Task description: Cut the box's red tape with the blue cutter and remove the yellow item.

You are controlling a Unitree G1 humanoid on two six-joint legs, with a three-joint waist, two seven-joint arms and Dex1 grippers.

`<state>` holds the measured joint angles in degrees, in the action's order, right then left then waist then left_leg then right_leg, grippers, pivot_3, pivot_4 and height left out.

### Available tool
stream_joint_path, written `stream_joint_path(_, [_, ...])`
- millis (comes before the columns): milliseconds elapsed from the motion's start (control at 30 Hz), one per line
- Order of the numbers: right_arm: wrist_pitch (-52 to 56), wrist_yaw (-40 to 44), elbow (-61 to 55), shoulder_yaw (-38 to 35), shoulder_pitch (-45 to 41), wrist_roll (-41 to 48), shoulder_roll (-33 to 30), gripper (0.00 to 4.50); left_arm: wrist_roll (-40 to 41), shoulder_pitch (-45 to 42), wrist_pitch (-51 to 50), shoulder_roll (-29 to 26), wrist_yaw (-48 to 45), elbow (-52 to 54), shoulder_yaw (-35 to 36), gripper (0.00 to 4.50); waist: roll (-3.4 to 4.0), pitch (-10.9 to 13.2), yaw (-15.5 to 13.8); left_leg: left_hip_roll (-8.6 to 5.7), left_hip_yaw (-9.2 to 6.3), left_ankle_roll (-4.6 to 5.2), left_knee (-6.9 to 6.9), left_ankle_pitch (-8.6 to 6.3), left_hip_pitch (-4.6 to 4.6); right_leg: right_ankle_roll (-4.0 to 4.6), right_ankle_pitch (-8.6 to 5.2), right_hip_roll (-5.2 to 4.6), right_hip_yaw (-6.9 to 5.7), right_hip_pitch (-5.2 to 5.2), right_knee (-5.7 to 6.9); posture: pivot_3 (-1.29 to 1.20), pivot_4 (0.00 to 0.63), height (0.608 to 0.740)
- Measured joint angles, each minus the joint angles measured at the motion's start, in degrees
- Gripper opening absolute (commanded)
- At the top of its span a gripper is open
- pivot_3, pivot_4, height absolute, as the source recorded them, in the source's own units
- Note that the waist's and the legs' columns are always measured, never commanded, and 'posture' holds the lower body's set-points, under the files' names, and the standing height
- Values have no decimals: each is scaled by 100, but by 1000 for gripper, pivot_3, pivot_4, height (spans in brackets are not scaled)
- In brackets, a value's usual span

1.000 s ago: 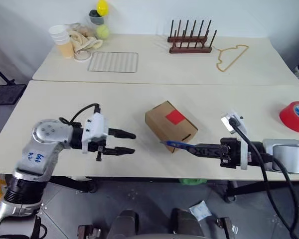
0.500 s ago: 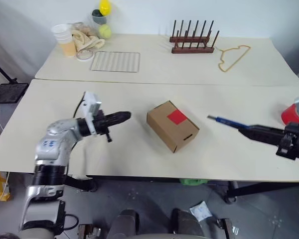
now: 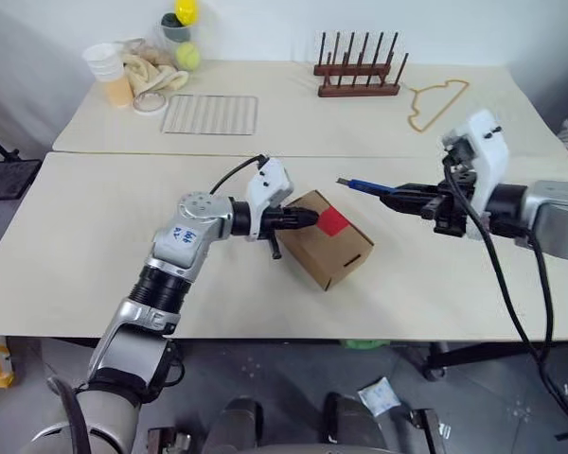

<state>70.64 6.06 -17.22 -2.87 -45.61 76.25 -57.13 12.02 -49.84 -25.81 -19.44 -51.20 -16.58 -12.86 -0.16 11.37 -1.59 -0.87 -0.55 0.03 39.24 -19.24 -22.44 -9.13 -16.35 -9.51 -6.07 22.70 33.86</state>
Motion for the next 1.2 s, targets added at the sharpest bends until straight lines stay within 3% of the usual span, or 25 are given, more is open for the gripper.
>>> stream_joint_path(333, [451, 138, 202, 274, -482, -874, 545, 115, -100, 11, -410, 79, 137, 126, 66, 0, 0, 0, 4, -1, 4, 1, 8, 12, 8, 5, 3, -1, 2, -9, 7, 0, 150, 740])
stream_joint_path(833, [426, 877, 214, 465, -265, -2212, 1155, 115, -76, 104, -720, 145, 160, 334, 181, 0, 1, -1, 13, -2, 5, 1, 7, 12, 12, 5, 3, -1, 5, -10, 13, 0, 150, 740])
stream_joint_path(1200, [511, 1294, 213, 483, -263, -2696, 1296, 115, -75, 179, -865, 129, 162, 518, 181, 0, 2, -1, 16, -2, 5, 0, 7, 13, 14, 5, 3, -1, 6, -10, 16, 0, 150, 740])
